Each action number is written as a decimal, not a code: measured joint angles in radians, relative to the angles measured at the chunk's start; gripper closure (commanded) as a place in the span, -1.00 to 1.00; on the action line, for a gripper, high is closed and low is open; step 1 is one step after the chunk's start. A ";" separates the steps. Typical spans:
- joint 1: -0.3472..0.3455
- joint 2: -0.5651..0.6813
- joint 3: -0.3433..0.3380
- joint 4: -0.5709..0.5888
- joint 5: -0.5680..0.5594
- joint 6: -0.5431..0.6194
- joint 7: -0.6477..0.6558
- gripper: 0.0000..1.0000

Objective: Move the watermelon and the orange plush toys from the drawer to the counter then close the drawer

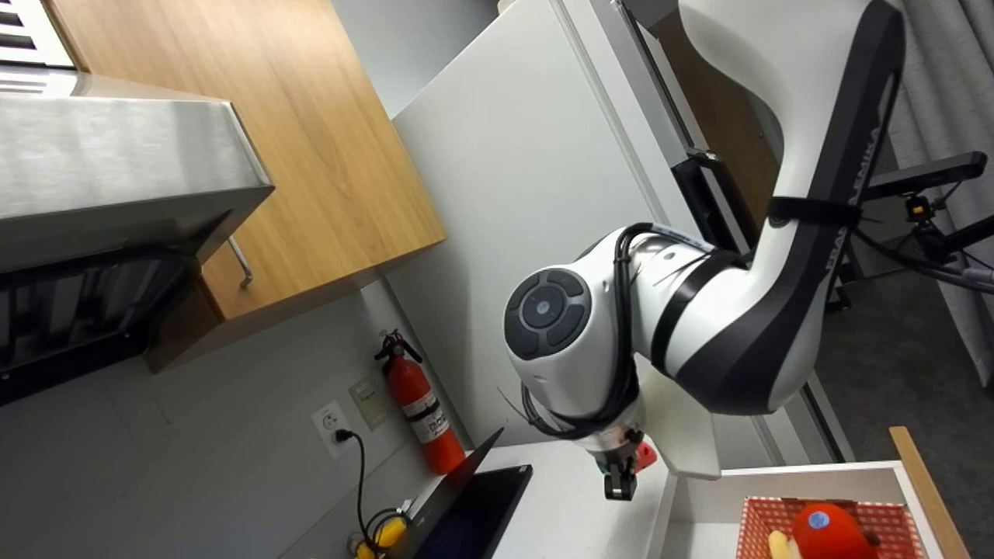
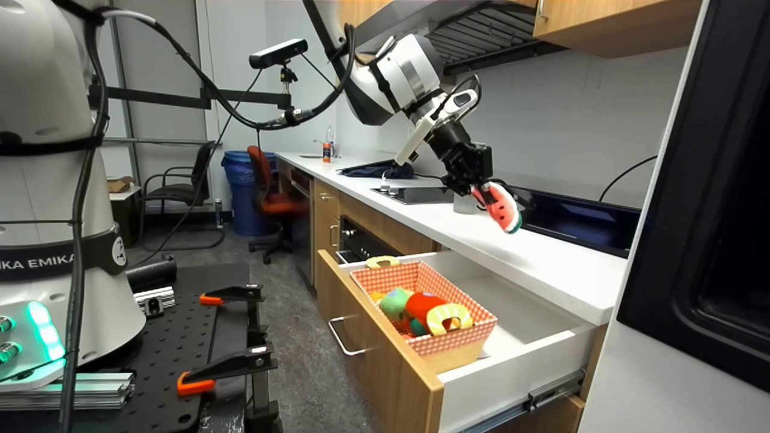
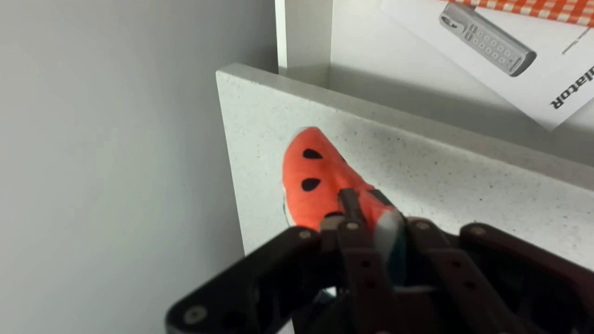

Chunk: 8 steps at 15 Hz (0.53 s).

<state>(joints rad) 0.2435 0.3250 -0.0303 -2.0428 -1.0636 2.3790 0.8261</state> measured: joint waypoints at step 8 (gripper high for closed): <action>-0.001 0.147 -0.001 0.141 -0.068 -0.001 0.063 -0.33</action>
<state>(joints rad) 0.2428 0.4722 -0.0309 -1.9020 -1.1312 2.3778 0.8896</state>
